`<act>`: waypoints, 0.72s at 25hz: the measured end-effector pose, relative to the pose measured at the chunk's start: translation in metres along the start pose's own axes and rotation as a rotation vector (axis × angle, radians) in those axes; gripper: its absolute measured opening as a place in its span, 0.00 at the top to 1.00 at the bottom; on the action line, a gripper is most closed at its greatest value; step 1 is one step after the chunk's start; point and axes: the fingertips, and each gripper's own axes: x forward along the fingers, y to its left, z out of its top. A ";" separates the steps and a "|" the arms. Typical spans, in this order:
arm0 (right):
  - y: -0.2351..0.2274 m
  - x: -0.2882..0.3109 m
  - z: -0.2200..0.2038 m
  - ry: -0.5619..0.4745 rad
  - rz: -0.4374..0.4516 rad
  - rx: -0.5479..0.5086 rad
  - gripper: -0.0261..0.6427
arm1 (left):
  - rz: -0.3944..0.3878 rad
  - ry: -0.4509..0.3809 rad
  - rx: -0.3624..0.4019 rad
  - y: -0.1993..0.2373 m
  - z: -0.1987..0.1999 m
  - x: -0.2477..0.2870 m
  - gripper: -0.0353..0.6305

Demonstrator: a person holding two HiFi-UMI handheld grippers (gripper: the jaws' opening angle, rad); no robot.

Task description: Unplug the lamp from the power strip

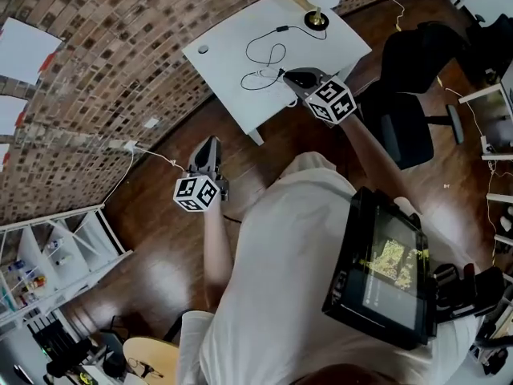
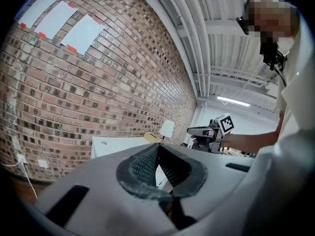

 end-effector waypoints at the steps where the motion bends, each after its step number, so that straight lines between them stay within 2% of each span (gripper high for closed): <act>1: -0.003 -0.005 0.000 -0.009 0.007 -0.007 0.94 | 0.009 0.000 -0.006 -0.004 -0.004 0.002 0.94; 6: -0.030 -0.038 -0.002 -0.053 0.035 0.011 0.94 | 0.056 0.014 0.005 -0.029 -0.006 0.012 0.94; 11: -0.065 -0.061 -0.023 -0.021 0.039 0.043 0.94 | 0.131 -0.011 -0.027 -0.051 -0.003 0.010 0.94; 18: -0.075 -0.085 -0.048 -0.040 0.056 0.096 0.93 | 0.232 0.004 -0.082 -0.075 -0.034 -0.012 0.94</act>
